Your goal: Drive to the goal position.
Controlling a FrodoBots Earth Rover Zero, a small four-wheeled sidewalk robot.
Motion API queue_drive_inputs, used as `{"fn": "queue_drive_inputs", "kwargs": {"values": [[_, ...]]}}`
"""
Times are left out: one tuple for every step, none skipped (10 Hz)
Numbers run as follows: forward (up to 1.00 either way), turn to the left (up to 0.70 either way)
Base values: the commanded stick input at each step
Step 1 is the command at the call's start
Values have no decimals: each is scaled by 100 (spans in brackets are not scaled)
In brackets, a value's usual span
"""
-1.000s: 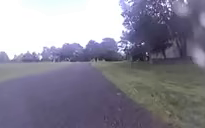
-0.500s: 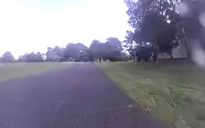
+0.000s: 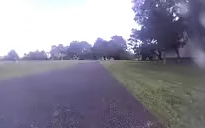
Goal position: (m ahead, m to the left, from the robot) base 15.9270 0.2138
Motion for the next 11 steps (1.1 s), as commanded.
{"fn": "queue_drive_inputs", "kwargs": {"values": [[0, 0], [3, 0], [13, 0], [65, 0], [100, 0], [100, 0], [100, 0], [100, 40], [100, 40], [100, 40], [100, 40]]}}
